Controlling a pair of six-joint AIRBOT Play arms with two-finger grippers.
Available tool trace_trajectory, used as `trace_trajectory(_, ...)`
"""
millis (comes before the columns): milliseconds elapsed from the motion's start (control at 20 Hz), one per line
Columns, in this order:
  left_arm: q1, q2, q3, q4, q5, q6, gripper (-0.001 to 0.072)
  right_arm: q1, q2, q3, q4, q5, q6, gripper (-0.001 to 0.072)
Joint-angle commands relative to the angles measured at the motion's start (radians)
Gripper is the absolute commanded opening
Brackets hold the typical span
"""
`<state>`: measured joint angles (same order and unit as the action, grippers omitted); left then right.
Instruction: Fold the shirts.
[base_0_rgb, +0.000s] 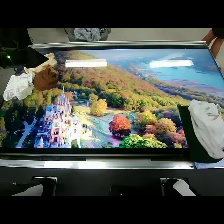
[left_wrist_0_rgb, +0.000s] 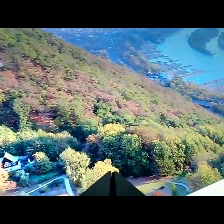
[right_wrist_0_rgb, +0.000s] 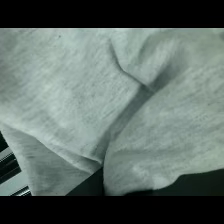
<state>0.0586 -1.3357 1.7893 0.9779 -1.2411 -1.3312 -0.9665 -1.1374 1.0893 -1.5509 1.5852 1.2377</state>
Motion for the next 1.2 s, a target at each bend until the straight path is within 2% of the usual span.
trace_trajectory(0, 0.0, -0.001, 0.0, -0.001, -0.001, 0.0, 0.0035, -0.002, 0.031, -0.124, -0.037, -0.115, -0.011, 0.0061)
trace_trajectory(50, 0.0, -0.001, 0.0, -0.001, -0.001, 0.0, 0.0036, -0.002, 0.031, -0.125, -0.036, -0.119, -0.01, 0.0062)
trace_trajectory(100, 0.0, -0.001, 0.0, -0.001, -0.001, 0.0, 0.0036, -0.002, 0.031, -0.125, -0.037, -0.119, -0.011, 0.0123)
trace_trajectory(150, 0.0, -0.001, 0.0, -0.001, -0.001, 0.0, 0.0035, -0.002, 0.031, -0.122, -0.037, -0.127, -0.026, 0.0356)
trace_trajectory(200, 0.0, -0.001, 0.0, -0.001, -0.001, 0.0, 0.0035, -0.002, 0.031, -0.103, -0.037, -0.137, -0.093, 0.0484)
trace_trajectory(250, 0.0, 0.001, 0.001, -0.001, -0.001, 0.0, 0.0035, -0.002, 0.031, -0.051, -0.037, -0.124, -0.17, 0.0641)
trace_trajectory(350, 0.0, 0.004, 0.025, 0.0, 0.0, 0.0, 0.0034, -0.001, 0.031, 0.135, -0.029, -0.179, -0.228, 0.0667)
trace_trajectory(450, -0.009, 0.001, 0.084, 0.056, 0.044, -0.005, 0.0033, 0.051, 0.031, 0.379, 0.078, -0.382, -0.327, 0.0663)
trace_trajectory(500, -0.03, -0.008, 0.127, 0.166, 0.074, -0.034, 0.0031, 0.119, 0.031, 0.481, 0.092, -0.491, -0.351, 0.0658)
trace_trajectory(550, -0.063, -0.026, 0.174, 0.339, 0.088, -0.091, 0.0031, 0.227, 0.026, 0.569, 0.079, -0.593, -0.37, 0.0609)
trace_trajectory(600, -0.097, -0.053, 0.213, 0.515, 0.08, -0.154, 0.0031, 0.346, 0.016, 0.627, 0.045, -0.652, -0.37, 0.0598)
trace_trajectory(650, -0.129, -0.085, 0.233, 0.681, 0.06, -0.206, 0.0031, 0.484, -0.004, 0.662, 0.021, -0.665, -0.367, 0.0598)
trace_trajectory(700, -0.148, -0.115, 0.227, 0.783, 0.031, -0.239, 0.0033, 0.613, -0.03, 0.669, 0.008, -0.638, -0.332, 0.0599)
trace_trajectory(750, -0.153, -0.148, 0.216, 0.807, -0.021, -0.257, 0.0041, 0.734, -0.074, 0.669, 0.003, -0.562, -0.239, 0.0608)
trace_trajectory(800, -0.151, -0.184, 0.192, 0.792, -0.108, -0.282, 0.0156, 0.827, -0.132, 0.669, 0.004, -0.463, -0.153, 0.0644)
trace_trajectory(850, -0.151, -0.22, 0.163, 0.764, -0.24, -0.309, 0.0468, 0.91, -0.201, 0.669, 0.023, -0.336, -0.115, 0.0701)
trace_trajectory(900, -0.151, -0.25, 0.126, 0.734, -0.379, -0.306, 0.0713, 0.968, -0.267, 0.669, 0.056, -0.217, -0.122, 0.0701)
trace_trajectory(950, -0.151, -0.26, 0.05, 0.679, -0.476, -0.252, 0.0715, 1.015, -0.336, 0.669, 0.092, -0.09, -0.137, 0.0702)
trace_trajectory(1000, -0.151, -0.238, -0.046, 0.637, -0.468, -0.237, 0.0715, 1.043, -0.393, 0.667, 0.124, 0.014, -0.15, 0.0702)
trace_trajectory(1050, -0.151, -0.192, -0.153, 0.612, -0.392, -0.243, 0.0715, 1.064, -0.439, 0.658, 0.151, 0.078, -0.149, 0.0702)
trace_trajectory(1150, -0.152, -0.091, -0.329, 0.603, -0.195, -0.294, 0.0715, 1.09, -0.474, 0.632, 0.185, 0.084, -0.14, 0.0701)
